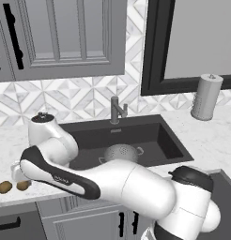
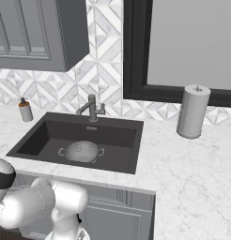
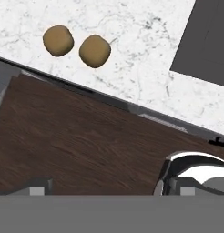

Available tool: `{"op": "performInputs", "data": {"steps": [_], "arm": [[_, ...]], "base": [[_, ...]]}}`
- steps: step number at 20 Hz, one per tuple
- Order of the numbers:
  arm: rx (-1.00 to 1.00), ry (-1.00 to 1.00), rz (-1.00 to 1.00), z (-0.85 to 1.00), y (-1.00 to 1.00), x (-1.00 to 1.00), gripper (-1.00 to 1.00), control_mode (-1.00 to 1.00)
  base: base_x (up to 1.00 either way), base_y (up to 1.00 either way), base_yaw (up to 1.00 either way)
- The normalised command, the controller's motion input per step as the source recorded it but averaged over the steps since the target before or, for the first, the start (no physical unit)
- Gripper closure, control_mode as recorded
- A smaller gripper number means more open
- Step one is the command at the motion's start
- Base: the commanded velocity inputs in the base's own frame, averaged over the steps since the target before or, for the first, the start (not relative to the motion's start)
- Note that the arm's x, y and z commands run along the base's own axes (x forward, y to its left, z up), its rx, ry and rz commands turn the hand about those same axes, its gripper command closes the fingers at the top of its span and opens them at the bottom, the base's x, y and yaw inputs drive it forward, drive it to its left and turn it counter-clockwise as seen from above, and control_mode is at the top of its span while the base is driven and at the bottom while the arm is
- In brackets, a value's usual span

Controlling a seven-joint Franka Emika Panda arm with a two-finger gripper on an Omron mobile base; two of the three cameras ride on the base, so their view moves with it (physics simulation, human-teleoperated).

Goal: Put the colander in the sink, put the kiwi, kiwi in the colander, and turn on the sink faucet and pour water over the colander.

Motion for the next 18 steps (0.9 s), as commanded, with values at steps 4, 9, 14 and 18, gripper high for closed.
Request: {"op": "performInputs", "data": {"steps": [4,9,14,18], "arm": [[-0.09,0.00,0.00,-0.33,0.26,0.25,-1.00,-1.00],[-0.08,0.00,0.00,-0.27,0.10,0.37,-1.00,-1.00],[-0.03,0.00,0.00,-0.32,0.11,0.32,-1.00,-1.00],[0.00,0.00,0.01,-0.49,0.33,0.15,-1.00,-1.00]], "base": [[0.00,0.00,0.00],[0.00,0.00,0.00],[0.00,0.00,0.00],[0.00,0.00,0.00]]}}
